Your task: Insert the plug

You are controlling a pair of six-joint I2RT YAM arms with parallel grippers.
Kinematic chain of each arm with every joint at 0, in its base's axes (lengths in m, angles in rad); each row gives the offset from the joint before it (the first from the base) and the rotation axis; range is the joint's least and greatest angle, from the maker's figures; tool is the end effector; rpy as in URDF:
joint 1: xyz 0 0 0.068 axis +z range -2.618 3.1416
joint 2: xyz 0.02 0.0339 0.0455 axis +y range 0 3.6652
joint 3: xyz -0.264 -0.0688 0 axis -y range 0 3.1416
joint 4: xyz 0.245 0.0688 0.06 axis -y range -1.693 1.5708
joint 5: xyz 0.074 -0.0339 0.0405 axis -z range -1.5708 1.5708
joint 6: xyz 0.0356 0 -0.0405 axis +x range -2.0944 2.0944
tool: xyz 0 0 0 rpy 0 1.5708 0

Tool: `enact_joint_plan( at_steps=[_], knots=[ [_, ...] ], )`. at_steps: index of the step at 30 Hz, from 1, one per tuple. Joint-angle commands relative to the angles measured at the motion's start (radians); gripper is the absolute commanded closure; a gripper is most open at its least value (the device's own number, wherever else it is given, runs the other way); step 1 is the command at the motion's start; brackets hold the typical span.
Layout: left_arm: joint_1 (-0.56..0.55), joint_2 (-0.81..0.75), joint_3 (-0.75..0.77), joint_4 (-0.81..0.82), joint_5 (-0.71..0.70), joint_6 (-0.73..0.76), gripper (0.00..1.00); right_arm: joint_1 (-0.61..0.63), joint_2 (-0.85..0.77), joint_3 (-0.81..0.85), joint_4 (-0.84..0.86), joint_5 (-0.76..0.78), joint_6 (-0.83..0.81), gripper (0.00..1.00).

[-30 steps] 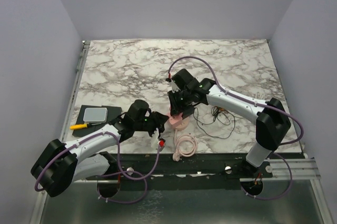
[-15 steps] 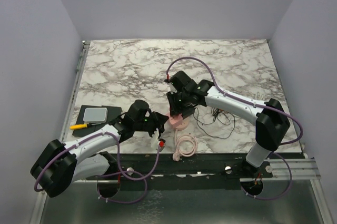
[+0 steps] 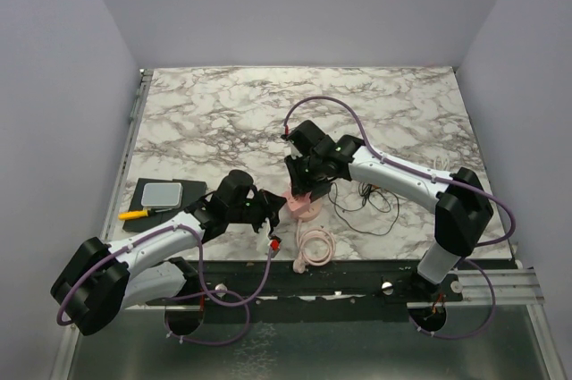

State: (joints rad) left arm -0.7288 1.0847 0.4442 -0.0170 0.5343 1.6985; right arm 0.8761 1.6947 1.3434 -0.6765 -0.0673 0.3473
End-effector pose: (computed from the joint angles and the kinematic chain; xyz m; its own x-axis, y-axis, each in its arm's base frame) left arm 0.1459 -0.1546 0.1847 0.9248 0.3187 -0.2079 0.3409 -0.4513 0.8247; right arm 0.2286 0.2780 0.2537 -0.7838 -0.4102 -0.4663 -0.5551 0.7993 0.2300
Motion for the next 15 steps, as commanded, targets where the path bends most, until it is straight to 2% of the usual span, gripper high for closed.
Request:
enact_joint_plan(
  at_steps=[1,15],
  knots=[
    [-0.014,-0.012,-0.013,-0.004,0.015,-0.005,0.92,0.004,-0.03,-0.003,-0.048,0.027,0.005,0.99],
    [-0.02,-0.016,-0.012,-0.004,0.0,-0.025,0.93,0.012,-0.009,0.007,-0.057,0.024,0.001,0.99]
  ],
)
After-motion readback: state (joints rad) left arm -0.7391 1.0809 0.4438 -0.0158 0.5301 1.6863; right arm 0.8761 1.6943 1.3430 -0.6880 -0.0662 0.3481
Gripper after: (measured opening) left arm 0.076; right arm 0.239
